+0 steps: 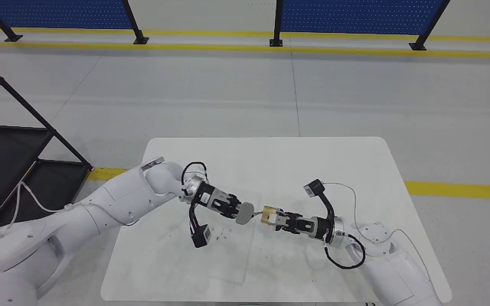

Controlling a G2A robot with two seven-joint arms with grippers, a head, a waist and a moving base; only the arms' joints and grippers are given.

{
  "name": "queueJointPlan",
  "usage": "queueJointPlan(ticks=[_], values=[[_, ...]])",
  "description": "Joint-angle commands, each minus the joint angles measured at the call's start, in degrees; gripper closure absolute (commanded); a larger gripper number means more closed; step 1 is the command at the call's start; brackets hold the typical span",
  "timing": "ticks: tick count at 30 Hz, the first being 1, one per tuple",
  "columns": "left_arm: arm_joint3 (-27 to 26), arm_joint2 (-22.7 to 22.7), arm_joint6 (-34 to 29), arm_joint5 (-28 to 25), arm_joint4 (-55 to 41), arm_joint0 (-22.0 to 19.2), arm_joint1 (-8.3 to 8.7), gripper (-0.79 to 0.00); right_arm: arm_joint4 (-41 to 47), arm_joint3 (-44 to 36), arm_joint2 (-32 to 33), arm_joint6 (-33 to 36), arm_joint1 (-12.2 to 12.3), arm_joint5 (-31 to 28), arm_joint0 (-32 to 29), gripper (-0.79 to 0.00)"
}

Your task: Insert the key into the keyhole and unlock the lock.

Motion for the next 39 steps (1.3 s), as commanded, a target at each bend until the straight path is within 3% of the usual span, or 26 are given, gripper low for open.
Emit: queueJointPlan(ticks=[1,15,25,39], values=[[0.1,0.0,0.0,0.0,0.0,0.0,-0.09,0.000,0.0,0.0,0.0,0.0,0.0,0.0,0.0,0.000],[-0.4,0.0,0.8,-0.8,-0.9,-0.7,0.69,0.000,-2.5,-1.3,0.5,-1.1,0.2,1.1,-0.1,0.000],[-3.0,0.0,3.8,-3.8,-3.6,-1.0,2.50,0.000,-5.1,-3.7,2.8,5.3,1.3,2.2,1.1,0.000],[-5.9,0.0,5.9,-5.9,-1.5,-0.8,3.18,0.000,-4.8,-3.6,1.7,12.5,1.9,3.7,4.3,0.000]])
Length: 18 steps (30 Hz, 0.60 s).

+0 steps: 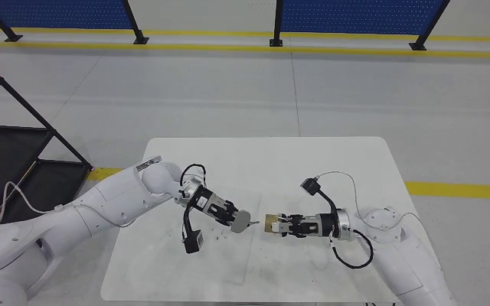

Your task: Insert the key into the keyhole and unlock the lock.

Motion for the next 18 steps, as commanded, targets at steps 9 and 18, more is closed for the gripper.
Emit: queueJointPlan(ticks=[9,18], values=[[-1.1,0.0,0.8,-0.8,1.4,0.1,0.13,0.000,1.7,0.8,-1.5,4.0,0.1,0.0,1.8,0.000],[-2.0,0.0,1.5,-1.4,1.6,0.2,0.26,0.000,1.3,0.9,-2.8,6.0,0.2,1.0,3.9,0.000]])
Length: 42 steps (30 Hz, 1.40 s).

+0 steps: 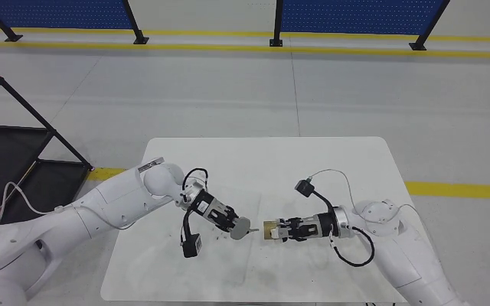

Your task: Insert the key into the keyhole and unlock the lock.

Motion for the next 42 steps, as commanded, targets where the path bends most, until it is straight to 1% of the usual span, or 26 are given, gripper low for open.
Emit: queueJointPlan(ticks=[1,11,13,15,24,42], values=[[-0.2,0.0,0.2,-0.2,-0.2,0.1,-0.04,0.000,0.0,0.1,-0.3,-0.1,0.0,0.1,0.2,0.000],[0.4,0.0,0.3,-0.3,-0.1,0.0,-0.06,0.000,-0.1,0.2,-0.4,-0.5,0.0,0.1,0.4,0.000],[0.2,-0.2,-0.5,-1.1,0.4,0.5,-0.11,0.000,-0.2,0.2,-0.4,-0.8,0.0,0.2,0.3,0.000],[0.0,-0.7,-0.6,-1.5,1.7,0.7,-0.15,0.000,-1.3,-0.4,-0.5,-2.1,0.0,0.5,-0.1,0.000],[-0.3,-3.2,0.5,-1.2,2.5,2.6,-0.17,0.000,-3.8,-1.6,0.0,-1.5,0.7,0.6,-0.3,0.000],[-0.5,-6.2,2.7,-2.7,2.9,4.9,-1.44,0.000,-3.3,-2.0,-1.3,-1.5,1.1,-0.6,-0.1,0.000]])
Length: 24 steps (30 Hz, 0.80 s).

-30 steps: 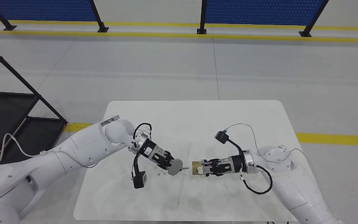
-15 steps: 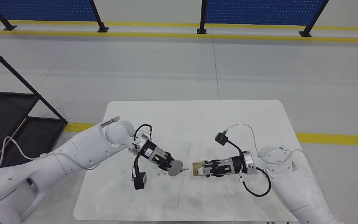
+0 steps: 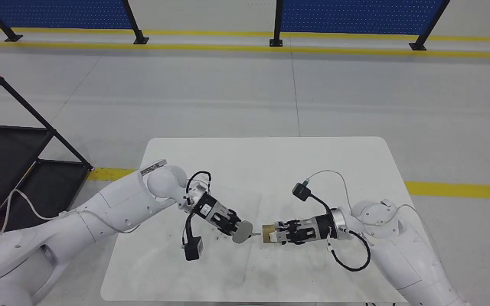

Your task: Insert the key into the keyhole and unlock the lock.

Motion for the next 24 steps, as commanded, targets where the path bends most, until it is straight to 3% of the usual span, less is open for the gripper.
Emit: queueJointPlan(ticks=[1,24], values=[[0.1,-0.3,0.1,-0.1,0.1,0.2,-0.09,0.000,0.1,-0.1,-0.1,0.0,0.0,0.0,0.0,0.000],[-0.2,-3.2,1.3,-1.3,0.2,2.4,-0.79,0.000,1.0,-0.5,-1.1,-0.3,0.6,-0.9,0.4,0.000]])
